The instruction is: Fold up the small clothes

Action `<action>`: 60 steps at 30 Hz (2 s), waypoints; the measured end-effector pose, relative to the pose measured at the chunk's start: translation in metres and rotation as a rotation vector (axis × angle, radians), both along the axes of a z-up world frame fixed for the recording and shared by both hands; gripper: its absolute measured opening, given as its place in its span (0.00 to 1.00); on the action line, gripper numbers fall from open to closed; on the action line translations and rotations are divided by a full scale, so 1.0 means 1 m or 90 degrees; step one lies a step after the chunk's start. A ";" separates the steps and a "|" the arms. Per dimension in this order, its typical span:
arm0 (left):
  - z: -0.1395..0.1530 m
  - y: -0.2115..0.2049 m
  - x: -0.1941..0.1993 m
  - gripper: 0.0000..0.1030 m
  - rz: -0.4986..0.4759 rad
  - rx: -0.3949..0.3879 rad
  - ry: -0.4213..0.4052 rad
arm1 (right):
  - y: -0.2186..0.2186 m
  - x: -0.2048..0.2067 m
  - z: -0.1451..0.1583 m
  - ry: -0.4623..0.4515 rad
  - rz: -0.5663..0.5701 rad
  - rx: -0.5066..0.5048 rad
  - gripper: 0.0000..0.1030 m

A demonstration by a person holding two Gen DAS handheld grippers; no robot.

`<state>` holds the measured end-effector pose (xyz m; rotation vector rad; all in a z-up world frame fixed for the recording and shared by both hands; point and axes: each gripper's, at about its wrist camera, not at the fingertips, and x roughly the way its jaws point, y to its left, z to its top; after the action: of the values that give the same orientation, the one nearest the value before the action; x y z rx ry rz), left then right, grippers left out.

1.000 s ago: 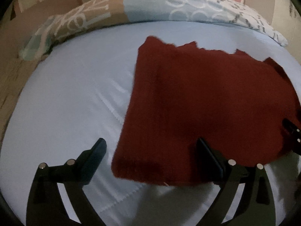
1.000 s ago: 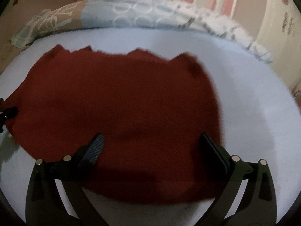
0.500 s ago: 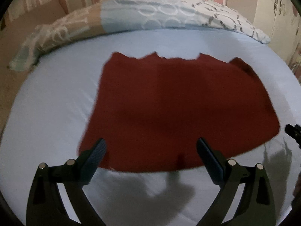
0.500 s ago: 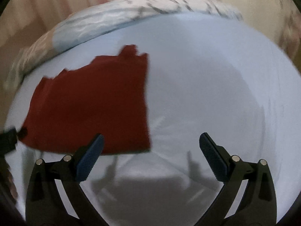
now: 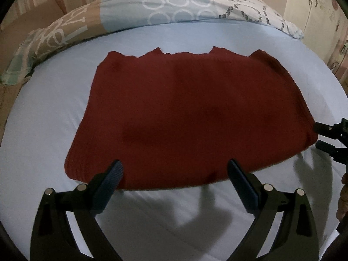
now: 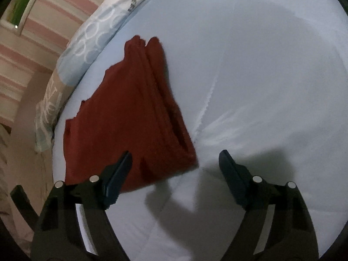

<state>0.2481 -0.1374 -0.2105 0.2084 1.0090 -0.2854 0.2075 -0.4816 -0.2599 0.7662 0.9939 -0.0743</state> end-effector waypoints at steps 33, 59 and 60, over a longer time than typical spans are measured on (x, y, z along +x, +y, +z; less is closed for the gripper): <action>-0.007 -0.016 0.021 0.94 0.018 0.015 -0.009 | 0.032 0.054 -0.013 -0.027 0.081 -0.040 0.39; -0.052 -0.037 0.044 0.99 -0.010 0.053 -0.038 | 0.102 0.063 0.037 -0.202 0.117 -0.218 0.29; -0.050 -0.035 0.044 0.99 -0.014 0.048 -0.037 | 0.104 0.065 0.039 -0.201 0.119 -0.223 0.29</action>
<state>0.2922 -0.1723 -0.2609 0.2954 0.9619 -0.2601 0.2720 -0.3772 -0.2212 0.3477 0.7209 0.0334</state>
